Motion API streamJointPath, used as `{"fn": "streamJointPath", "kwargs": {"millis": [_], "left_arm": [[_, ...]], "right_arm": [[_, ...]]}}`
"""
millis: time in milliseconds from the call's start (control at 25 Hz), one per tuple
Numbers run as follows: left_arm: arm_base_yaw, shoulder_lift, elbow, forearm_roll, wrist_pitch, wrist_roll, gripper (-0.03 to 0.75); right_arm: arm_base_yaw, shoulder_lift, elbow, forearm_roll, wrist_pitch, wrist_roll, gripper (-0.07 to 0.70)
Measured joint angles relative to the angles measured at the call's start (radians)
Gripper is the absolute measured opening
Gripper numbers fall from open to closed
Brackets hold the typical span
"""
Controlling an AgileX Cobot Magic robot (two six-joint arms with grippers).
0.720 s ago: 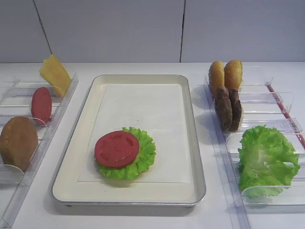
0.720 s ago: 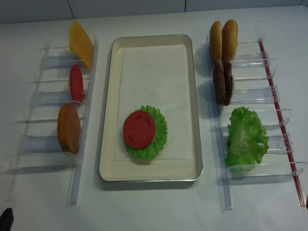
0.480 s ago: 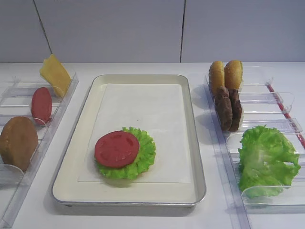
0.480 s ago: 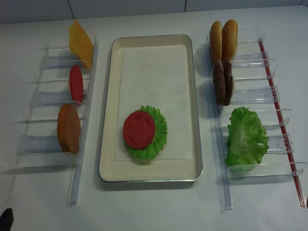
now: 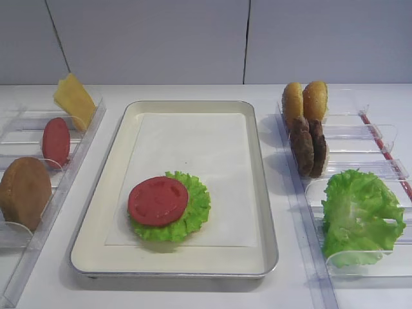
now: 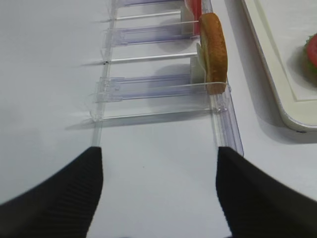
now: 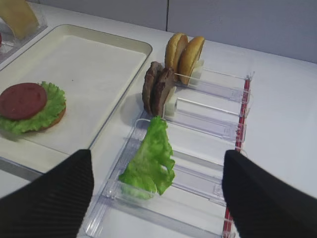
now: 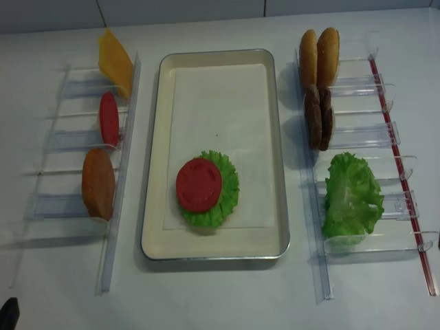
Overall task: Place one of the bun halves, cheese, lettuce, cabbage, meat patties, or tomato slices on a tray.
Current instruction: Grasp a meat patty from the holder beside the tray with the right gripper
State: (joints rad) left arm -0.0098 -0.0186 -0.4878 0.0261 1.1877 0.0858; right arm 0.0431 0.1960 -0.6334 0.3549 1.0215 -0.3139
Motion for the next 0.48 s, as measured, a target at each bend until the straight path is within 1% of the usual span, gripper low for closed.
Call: {"fn": "streamJointPath", "kwargs": {"millis": [80,160,360,480], "left_arm": [[0.0,0.0,0.0,0.0,0.0,0.0,0.459],[0.0,0.0,0.0,0.0,0.0,0.0,0.459],[0.0,0.0,0.0,0.0,0.0,0.0,0.459],[0.0,0.0,0.0,0.0,0.0,0.0,0.459]], "right_arm": [[0.0,0.09,-0.044,0.022,-0.027,-0.022,0.551],[0.0,0.188,-0.078,0.07,-0.05,-0.054,0.551],[0.0,0.432,-0.156,0.28,-0.065,-0.198,0.551],[0.0,0.605,-0.225,0.37,-0.065,-0.236,0.551]]}}
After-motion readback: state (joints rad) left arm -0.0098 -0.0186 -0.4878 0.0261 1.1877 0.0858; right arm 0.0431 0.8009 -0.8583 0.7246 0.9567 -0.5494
